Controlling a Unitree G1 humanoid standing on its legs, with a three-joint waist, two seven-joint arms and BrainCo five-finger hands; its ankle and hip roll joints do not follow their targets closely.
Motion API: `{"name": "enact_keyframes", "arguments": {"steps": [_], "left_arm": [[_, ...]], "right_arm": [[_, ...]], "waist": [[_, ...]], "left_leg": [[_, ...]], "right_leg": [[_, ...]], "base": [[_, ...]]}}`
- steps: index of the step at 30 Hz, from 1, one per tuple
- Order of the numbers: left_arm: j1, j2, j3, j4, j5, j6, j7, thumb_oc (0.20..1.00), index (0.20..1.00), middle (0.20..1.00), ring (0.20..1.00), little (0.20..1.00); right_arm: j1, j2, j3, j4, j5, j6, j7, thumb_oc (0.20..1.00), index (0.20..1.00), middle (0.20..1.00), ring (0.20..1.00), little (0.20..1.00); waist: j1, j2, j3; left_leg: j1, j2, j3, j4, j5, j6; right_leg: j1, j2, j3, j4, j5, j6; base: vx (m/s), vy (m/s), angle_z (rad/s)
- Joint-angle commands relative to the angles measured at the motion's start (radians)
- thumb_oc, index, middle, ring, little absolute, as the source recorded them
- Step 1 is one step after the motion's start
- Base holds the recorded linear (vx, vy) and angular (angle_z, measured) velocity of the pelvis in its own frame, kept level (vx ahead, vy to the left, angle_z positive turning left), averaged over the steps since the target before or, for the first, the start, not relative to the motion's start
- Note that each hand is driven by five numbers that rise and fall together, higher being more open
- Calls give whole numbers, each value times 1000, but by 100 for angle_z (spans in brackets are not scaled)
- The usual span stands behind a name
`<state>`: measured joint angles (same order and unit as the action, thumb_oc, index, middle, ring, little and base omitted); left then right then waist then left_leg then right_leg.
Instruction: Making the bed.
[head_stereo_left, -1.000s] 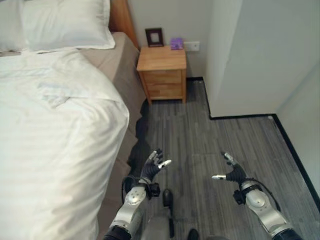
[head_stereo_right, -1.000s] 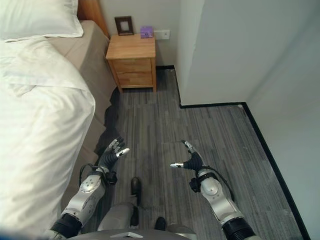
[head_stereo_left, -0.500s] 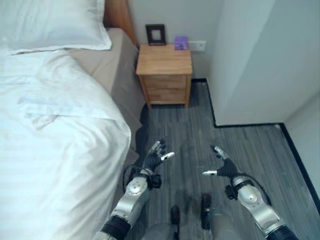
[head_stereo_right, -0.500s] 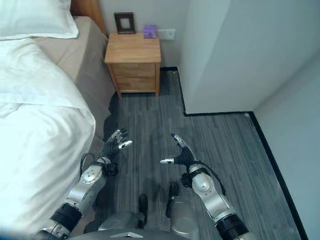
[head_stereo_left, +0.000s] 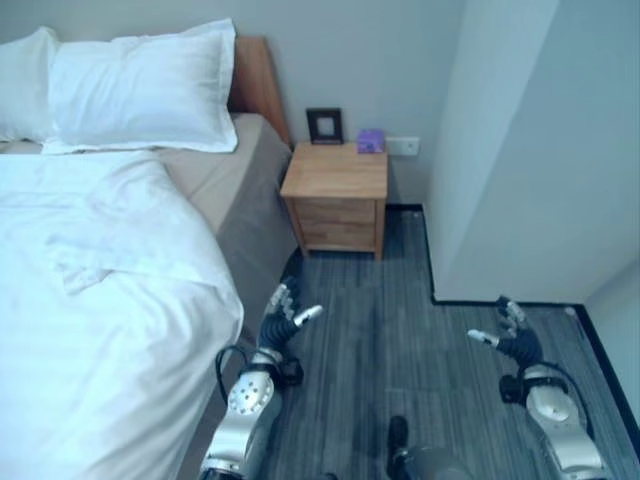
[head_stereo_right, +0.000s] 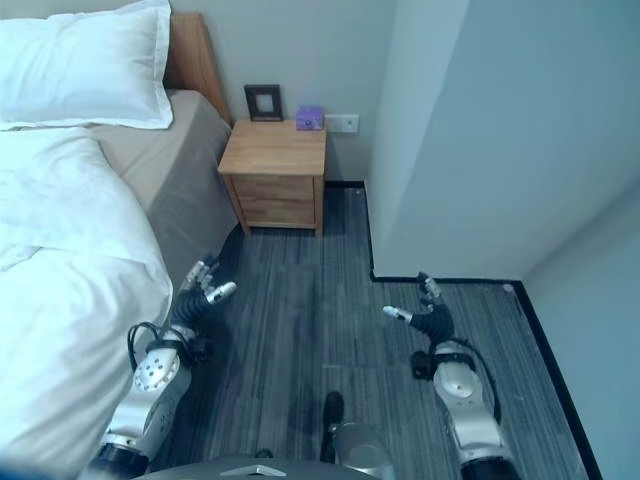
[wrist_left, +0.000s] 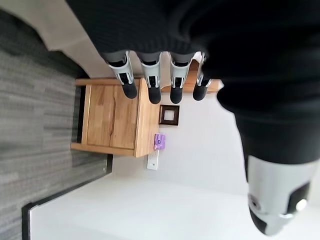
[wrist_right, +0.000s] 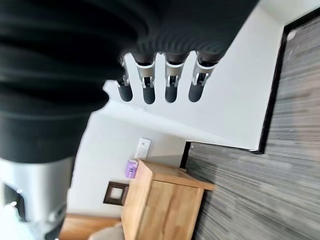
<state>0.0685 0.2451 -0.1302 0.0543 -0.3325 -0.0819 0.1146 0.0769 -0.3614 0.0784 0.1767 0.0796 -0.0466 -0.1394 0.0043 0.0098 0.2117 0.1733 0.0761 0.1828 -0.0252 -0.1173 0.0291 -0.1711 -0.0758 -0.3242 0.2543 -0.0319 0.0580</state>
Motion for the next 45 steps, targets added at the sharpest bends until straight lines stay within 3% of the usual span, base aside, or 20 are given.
{"name": "enact_keyframes", "arguments": {"steps": [1,4,7,12,14,15,16,17,19,21,23,26,27,28,32,35,36,40,43,45], "left_arm": [[-33,60,-22,-49,2,-35,9,1000,1000,1000,1000,1000],[-65,71,-38,-49,13,-42,18,1000,1000,1000,1000,1000],[-78,74,-41,-42,1,-53,21,1000,1000,1000,1000,1000],[-81,75,-33,-10,4,-58,26,1000,1000,1000,1000,1000],[-73,67,-26,-19,16,-61,23,1000,1000,1000,1000,1000],[-73,68,-26,-19,16,-61,23,1000,1000,1000,1000,1000],[-76,60,-27,-25,1,-64,29,1000,1000,1000,1000,1000],[-83,65,-29,-42,-9,-65,34,1000,1000,1000,1000,1000],[-85,69,-32,-56,-18,-70,32,1000,1000,1000,1000,1000],[-77,70,-25,-64,-24,-75,32,1000,1000,1000,1000,1000],[-56,66,-20,-64,-24,-74,22,1000,1000,1000,1000,1000],[-36,57,-13,-49,-28,-64,24,1000,1000,1000,1000,1000],[-37,56,-12,-48,-29,-63,24,1000,1000,1000,1000,1000],[-46,61,-13,-51,-22,-54,26,1000,1000,1000,1000,1000],[-18,71,-5,-67,-12,-47,9,1000,1000,1000,1000,1000],[-23,93,-6,-74,-18,-42,12,1000,1000,1000,1000,1000],[-34,110,-1,-80,-19,-45,11,1000,1000,1000,1000,1000],[-51,128,8,-78,-34,-51,12,1000,1000,1000,1000,1000],[-40,136,38,-78,-61,-72,10,1000,1000,1000,1000,1000],[-28,135,70,-90,-88,-92,19,1000,1000,1000,1000,1000]], "right_arm": [[-42,21,36,-76,-7,-56,12,1000,1000,1000,1000,1000],[-63,10,47,-89,-29,-72,-1,1000,1000,1000,1000,1000],[-72,-10,52,-101,-46,-82,-17,1000,1000,1000,1000,1000],[-54,-32,44,-133,-82,-78,-18,1000,1000,1000,1000,1000],[-58,-52,42,-130,-75,-91,-15,1000,1000,1000,1000,1000],[-59,-52,42,-130,-75,-91,-15,1000,1000,1000,1000,1000],[-54,-66,35,-130,-49,-105,-15,1000,1000,1000,1000,1000],[-64,-77,34,-126,-38,-111,-23,1000,1000,1000,1000,1000],[-63,-85,25,-120,-29,-107,-26,1000,1000,1000,1000,1000],[-63,-87,24,-112,-23,-106,-23,1000,1000,1000,1000,1000],[-52,-89,22,-100,-27,-104,-20,1000,1000,1000,1000,1000],[-36,-88,9,-78,-42,-101,-27,1000,1000,1000,1000,1000],[-37,-89,11,-76,-43,-102,-29,1000,1000,1000,1000,1000],[-34,-94,-4,-84,-45,-94,-33,1000,1000,1000,1000,1000],[-18,-76,0,-103,-63,-94,7,1000,1000,1000,1000,1000],[-44,-53,31,-112,-90,-87,14,1000,1000,1000,1000,1000],[-59,-40,44,-129,-100,-88,18,1000,1000,1000,1000,1000],[-78,-35,56,-169,-113,-91,15,1000,1000,1000,1000,1000],[-114,-54,63,-192,-156,-95,-4,1000,1000,1000,1000,1000],[-125,-64,54,-201,-174,-96,-18,1000,1000,1000,1000,1000]], "waist": [[12,-21,-5],[-3,-21,4],[-18,-33,7],[-42,-44,5],[-43,-38,-8],[-44,-41,-10],[-31,-52,15],[-18,-66,42],[4,-91,74],[26,-100,81],[31,-94,67],[9,-72,45],[9,-74,43],[-17,-74,35],[-5,-89,-14],[-6,-126,-8],[-16,-126,-6],[-31,-118,8],[-22,-111,13],[-18,-118,11]], "left_leg": [[36,-37,-13,-46,-14,2],[54,-38,-39,-62,-16,-2],[63,-34,-60,-62,-28,-21],[147,-9,-103,-61,-84,-49],[109,22,-93,148,-73,-83],[103,19,-95,152,-72,-83],[-39,52,-104,479,45,-120],[-131,46,-127,645,95,-120],[-232,46,-89,748,56,-94],[-320,39,-29,694,22,-83],[-338,34,59,472,7,-57],[-341,88,275,115,126,-92],[-323,77,281,77,142,-94],[-318,142,414,-28,177,-86],[-254,71,384,-41,213,-44],[-171,-3,369,-31,133,22],[-107,-28,328,-51,87,48],[-55,-33,252,-58,47,51],[-44,-31,181,-62,52,35],[-36,-36,116,-62,37,19]], "right_leg": [[125,-142,2,78,66,108],[67,-84,31,79,54,111],[47,-28,49,-113,47,84],[29,-12,86,-196,76,74],[88,11,97,-204,50,39],[85,8,96,-207,54,39],[158,34,109,-228,28,-15],[192,36,100,-243,19,-45],[259,32,96,-269,-6,-56],[311,20,96,-300,-25,-43],[352,12,85,-327,-44,-20],[432,24,26,-342,-100,14],[432,22,28,-340,-104,16],[461,11,-12,-335,-107,36],[447,-57,-13,-159,-40,110],[365,-165,15,139,154,190],[299,-179,61,268,205,187],[210,-183,72,275,143,164],[173,-151,53,82,58,113],[161,-113,104,-93,32,103]], "base": [[-6,95,-15],[121,85,0],[228,-81,6],[350,-142,38],[360,-131,41],[293,-221,22],[210,-260,25],[292,-331,33],[254,-158,2],[348,18,-11],[436,163,13],[432,191,26],[392,247,59],[414,234,60],[528,286,25],[503,321,10],[466,244,35],[383,58,117],[273,-75,161],[321,-135,118]]}}
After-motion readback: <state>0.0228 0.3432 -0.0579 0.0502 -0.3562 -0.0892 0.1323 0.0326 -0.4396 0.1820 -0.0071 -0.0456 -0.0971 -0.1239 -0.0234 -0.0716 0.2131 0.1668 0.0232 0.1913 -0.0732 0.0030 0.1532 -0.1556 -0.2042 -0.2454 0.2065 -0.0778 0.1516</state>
